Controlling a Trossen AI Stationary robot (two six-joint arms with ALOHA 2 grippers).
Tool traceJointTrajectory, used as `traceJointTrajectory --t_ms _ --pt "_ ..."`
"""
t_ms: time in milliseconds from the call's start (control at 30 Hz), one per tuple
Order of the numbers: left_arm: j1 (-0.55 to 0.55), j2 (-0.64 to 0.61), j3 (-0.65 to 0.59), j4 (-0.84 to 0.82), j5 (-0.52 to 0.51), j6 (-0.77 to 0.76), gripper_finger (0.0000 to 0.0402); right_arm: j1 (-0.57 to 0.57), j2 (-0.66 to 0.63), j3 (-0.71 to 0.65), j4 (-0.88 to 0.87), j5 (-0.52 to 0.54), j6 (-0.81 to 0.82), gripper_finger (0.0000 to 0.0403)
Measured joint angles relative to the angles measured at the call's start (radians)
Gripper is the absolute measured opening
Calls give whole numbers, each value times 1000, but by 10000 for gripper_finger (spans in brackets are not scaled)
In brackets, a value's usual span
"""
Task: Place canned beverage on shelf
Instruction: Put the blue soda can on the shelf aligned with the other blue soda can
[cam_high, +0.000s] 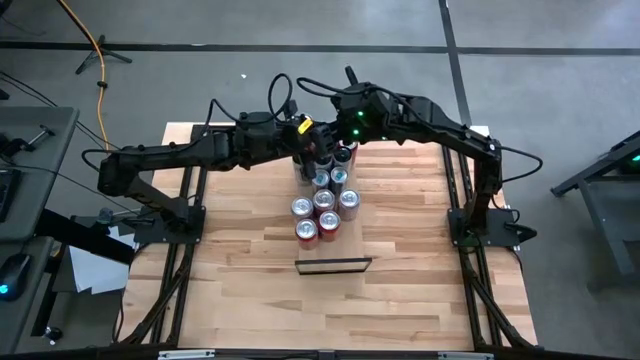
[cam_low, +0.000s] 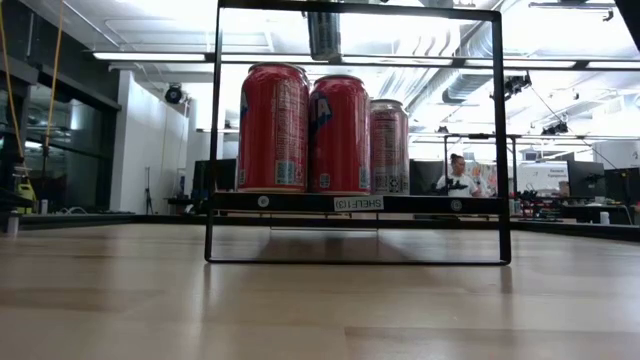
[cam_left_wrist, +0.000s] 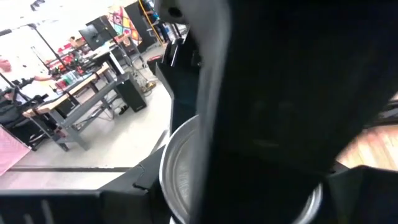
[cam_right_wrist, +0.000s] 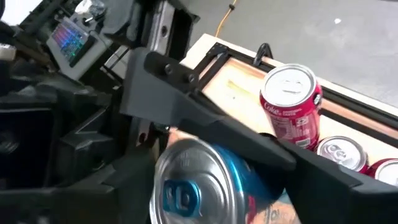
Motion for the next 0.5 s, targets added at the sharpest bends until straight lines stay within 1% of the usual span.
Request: traceJointTrajectory --t_ms 67,167,300,500 --pt "0 0 0 7 -4 0 184 0 0 1 0 18 3 273" --pt "0 0 0 10 3 1 184 0 0 0 1 24 -14 256" --pt "-1 0 0 14 9 15 184 0 0 0 0 24 -25 244" --pt "-1 -2 0 18 7 19 176 -1 -3 -2 37 14 -38 242"
